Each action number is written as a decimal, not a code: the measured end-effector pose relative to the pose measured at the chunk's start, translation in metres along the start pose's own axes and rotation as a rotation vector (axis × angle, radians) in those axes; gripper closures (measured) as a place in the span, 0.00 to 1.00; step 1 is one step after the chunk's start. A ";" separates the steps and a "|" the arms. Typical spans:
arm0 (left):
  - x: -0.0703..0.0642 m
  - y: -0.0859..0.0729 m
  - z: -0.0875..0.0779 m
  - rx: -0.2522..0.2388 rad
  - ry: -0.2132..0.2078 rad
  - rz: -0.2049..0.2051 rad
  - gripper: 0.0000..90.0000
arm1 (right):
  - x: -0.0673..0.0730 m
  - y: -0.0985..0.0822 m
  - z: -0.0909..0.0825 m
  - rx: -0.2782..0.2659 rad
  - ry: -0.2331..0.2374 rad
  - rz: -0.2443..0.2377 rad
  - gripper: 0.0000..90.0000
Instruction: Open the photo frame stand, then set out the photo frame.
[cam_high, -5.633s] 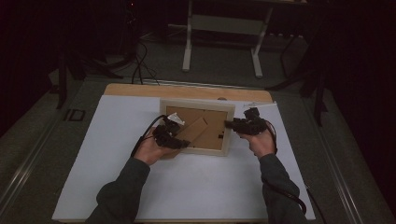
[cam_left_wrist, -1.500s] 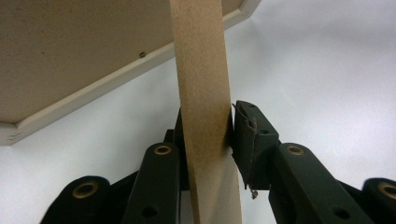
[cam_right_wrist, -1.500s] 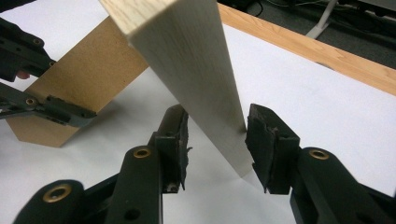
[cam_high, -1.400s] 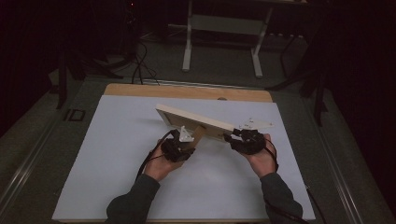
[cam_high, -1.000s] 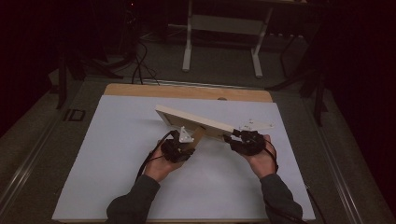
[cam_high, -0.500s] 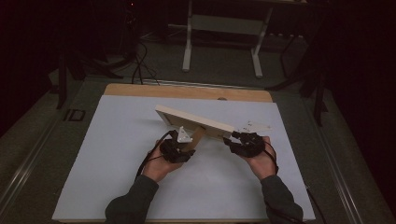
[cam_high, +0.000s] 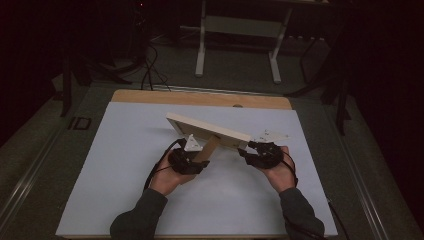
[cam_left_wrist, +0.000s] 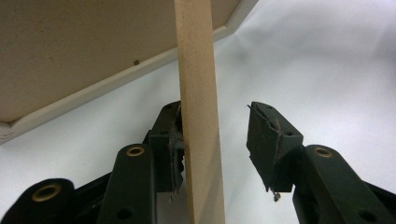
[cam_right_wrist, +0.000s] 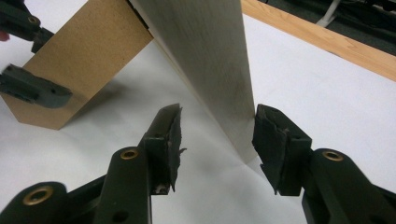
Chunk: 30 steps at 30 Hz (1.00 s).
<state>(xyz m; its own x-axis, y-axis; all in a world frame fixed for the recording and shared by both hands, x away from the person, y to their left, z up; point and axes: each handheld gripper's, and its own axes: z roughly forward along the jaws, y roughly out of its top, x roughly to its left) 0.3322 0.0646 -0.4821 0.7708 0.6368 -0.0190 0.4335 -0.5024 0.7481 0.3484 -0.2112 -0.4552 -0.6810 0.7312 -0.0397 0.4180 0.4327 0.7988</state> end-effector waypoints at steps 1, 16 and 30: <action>0.000 0.000 -0.001 -0.004 -0.001 -0.002 0.62 | 0.000 0.000 0.000 0.001 0.001 -0.001 0.57; 0.011 -0.003 -0.019 -0.070 -0.024 -0.056 0.60 | -0.002 -0.003 0.000 0.014 0.009 -0.010 0.56; 0.026 -0.006 -0.036 -0.145 -0.002 -0.179 0.62 | -0.006 -0.009 -0.004 0.022 0.022 -0.003 0.56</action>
<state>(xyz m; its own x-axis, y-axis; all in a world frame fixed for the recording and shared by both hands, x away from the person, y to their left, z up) 0.3327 0.1052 -0.4628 0.6887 0.7069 -0.1611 0.4920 -0.2924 0.8200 0.3466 -0.2212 -0.4595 -0.6950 0.7185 -0.0283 0.4292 0.4461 0.7854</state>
